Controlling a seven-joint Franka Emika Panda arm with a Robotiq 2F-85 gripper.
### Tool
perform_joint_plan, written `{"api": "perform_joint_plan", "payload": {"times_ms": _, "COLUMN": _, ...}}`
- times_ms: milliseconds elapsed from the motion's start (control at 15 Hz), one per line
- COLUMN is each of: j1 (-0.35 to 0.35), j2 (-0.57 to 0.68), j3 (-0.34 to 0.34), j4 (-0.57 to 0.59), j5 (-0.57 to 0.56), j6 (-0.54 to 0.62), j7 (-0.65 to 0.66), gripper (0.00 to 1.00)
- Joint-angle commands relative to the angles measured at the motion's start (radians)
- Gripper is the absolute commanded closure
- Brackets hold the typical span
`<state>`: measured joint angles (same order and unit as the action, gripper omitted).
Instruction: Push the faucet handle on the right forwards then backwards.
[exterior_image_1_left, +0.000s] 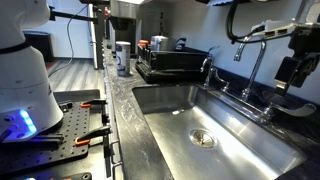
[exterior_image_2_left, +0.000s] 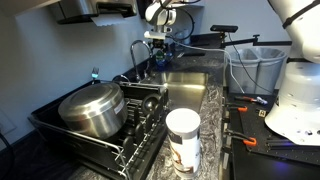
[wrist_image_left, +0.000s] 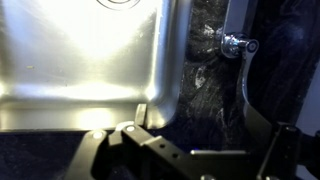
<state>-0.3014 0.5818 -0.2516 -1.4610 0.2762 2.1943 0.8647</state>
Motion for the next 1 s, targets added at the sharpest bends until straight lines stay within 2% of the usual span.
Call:
{"api": "perform_joint_plan", "payload": {"times_ms": 0, "j1": -0.021, "j2": 0.095, "j3": 0.022, "j4": 0.121, "j5": 0.046, "j6": 0.041, "j7": 0.015, "gripper": 0.0}}
{"api": "perform_joint_plan", "payload": {"times_ms": 333, "j1": -0.029, "j2": 0.193, "j3": 0.022, "j4": 0.231, "j5": 0.041, "j6": 0.073, "j7": 0.034, "gripper": 0.0}}
{"api": "perform_joint_plan", "payload": {"times_ms": 933, "j1": -0.049, "j2": 0.306, "j3": 0.025, "j4": 0.37, "j5": 0.028, "j6": 0.055, "j7": 0.047, "gripper": 0.0}}
